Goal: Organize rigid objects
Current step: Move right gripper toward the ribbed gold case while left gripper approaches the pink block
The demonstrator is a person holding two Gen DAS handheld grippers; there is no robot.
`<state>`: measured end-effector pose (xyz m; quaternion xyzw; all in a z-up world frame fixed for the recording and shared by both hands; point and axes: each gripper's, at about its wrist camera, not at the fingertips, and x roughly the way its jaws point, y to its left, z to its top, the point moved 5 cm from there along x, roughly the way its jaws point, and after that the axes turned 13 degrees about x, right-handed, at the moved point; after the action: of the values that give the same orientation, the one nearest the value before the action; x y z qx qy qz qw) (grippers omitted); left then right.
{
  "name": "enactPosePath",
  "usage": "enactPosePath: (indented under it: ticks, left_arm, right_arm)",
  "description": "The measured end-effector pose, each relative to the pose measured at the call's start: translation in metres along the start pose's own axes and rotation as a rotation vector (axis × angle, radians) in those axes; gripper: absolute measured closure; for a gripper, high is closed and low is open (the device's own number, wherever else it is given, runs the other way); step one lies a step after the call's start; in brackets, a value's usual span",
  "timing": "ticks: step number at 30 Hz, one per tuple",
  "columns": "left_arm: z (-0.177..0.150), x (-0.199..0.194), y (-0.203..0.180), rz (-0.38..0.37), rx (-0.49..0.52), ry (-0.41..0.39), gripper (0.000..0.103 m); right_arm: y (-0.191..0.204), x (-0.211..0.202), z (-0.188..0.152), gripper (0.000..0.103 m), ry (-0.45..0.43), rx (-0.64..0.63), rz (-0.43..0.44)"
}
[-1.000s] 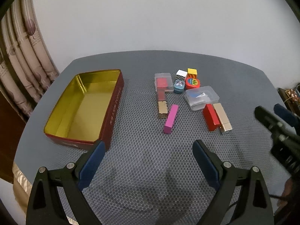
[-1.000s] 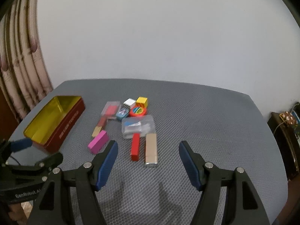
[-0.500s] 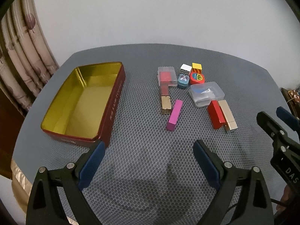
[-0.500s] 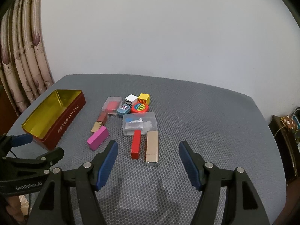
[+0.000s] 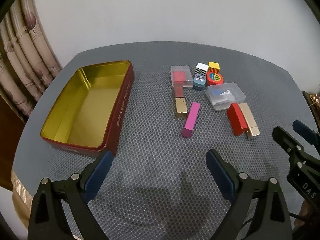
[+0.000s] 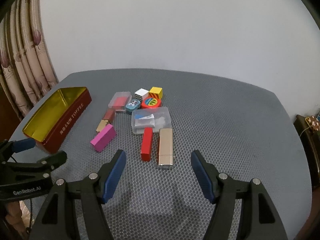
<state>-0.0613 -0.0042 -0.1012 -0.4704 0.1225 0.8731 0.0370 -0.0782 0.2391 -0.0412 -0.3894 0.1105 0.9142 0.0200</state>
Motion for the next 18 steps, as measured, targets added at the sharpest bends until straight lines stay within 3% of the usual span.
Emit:
enactPosePath:
  ticks: [11, 16, 18]
  left_arm:
    - [-0.002, 0.017, 0.007, -0.003, -0.013, 0.025, 0.010]
    - [-0.003, 0.026, 0.009, -0.010, -0.012, 0.038, 0.010]
    - [-0.002, 0.030, 0.009, -0.007, -0.011, 0.043, 0.010]
  right_arm:
    - [-0.008, 0.034, -0.009, 0.034, 0.068, -0.011, -0.023]
    - [-0.014, 0.057, -0.014, 0.049, 0.115, -0.016, -0.030]
    - [-0.017, 0.066, -0.015, 0.051, 0.132, -0.016, -0.036]
